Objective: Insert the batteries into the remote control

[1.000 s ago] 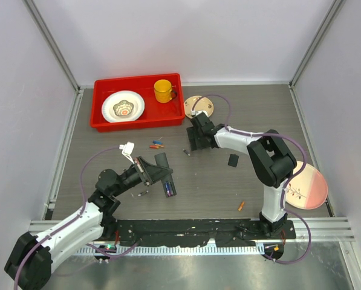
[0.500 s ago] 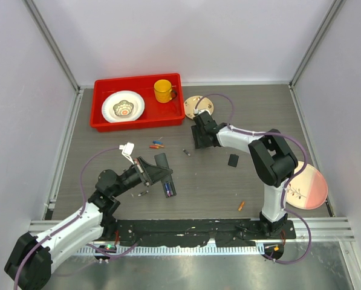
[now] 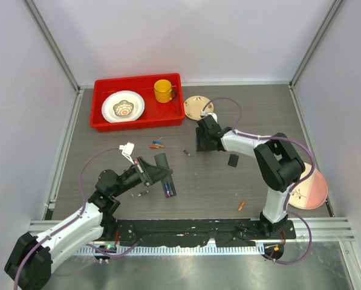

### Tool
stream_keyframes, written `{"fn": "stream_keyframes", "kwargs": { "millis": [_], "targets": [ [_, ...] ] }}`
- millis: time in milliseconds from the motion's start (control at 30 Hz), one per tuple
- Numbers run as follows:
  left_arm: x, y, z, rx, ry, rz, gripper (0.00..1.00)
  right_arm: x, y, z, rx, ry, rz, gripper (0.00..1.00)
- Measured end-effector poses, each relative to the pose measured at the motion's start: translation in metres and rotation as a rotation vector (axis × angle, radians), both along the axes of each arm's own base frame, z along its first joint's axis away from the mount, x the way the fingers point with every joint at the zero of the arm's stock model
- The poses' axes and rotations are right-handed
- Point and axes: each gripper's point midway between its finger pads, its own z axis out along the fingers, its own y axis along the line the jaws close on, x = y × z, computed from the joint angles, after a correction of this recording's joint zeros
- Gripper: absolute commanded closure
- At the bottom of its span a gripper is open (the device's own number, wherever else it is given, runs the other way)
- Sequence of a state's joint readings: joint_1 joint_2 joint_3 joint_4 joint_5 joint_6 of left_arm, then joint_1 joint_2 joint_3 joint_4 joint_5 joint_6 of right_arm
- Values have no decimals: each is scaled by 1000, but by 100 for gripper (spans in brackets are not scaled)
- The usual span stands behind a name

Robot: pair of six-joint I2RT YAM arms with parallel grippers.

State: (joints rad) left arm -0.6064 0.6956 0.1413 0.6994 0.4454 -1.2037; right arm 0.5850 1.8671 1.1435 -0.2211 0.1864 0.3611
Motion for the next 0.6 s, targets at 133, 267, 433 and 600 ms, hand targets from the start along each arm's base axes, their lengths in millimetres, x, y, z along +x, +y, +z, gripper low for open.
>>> {"fn": "stream_keyframes", "kwargs": {
  "millis": [133,267,433,600],
  "targets": [
    [1,0,0,0,0,5,100,-18,-6,6,86,34,-156,99],
    [3,1,0,-1,1,15,100,-41,-11,10,199,58,-341,99],
    [5,2,0,-2,3,28,100,-86,-10,0,201,96,-616,99],
    [5,5,3,-14,-7,44,100,-113,-3,0,175,113,-835,99]
  ]
}}
